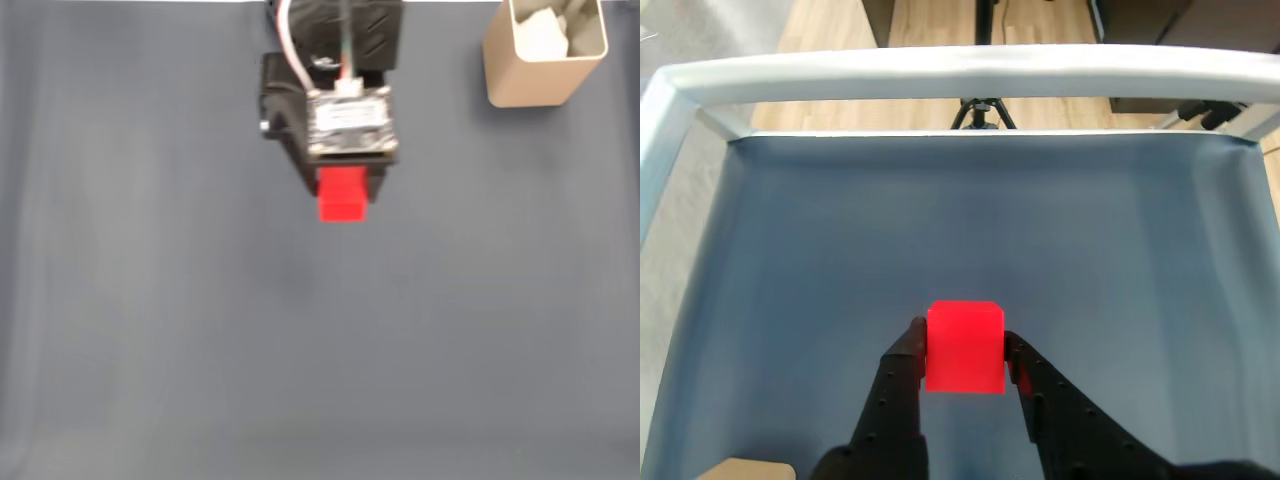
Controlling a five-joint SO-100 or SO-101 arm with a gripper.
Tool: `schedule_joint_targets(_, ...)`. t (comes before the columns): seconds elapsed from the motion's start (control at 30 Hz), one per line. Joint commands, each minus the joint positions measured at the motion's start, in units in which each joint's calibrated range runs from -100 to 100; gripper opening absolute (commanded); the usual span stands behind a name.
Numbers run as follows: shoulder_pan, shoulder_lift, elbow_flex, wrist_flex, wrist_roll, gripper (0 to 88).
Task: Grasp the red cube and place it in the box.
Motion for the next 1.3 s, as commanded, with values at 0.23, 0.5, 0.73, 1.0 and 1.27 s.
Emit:
schedule_joint_targets(0.23, -10.5, -4.4, -2.7, 2.2, 1.1, 0.1)
schedule_joint_targets(0.5, -19.2, -6.7, -2.0, 4.1, 2.0, 0.1)
schedule_joint_targets(0.73, -26.1, -8.2, -0.8, 5.1, 2.5, 0.1)
schedule_joint_targets(1.0, -33.2, -9.0, -0.8, 5.2, 3.3, 0.1)
schedule_joint_targets(1.27, -39.8, -9.8, -0.7, 5.1, 4.5, 0.1)
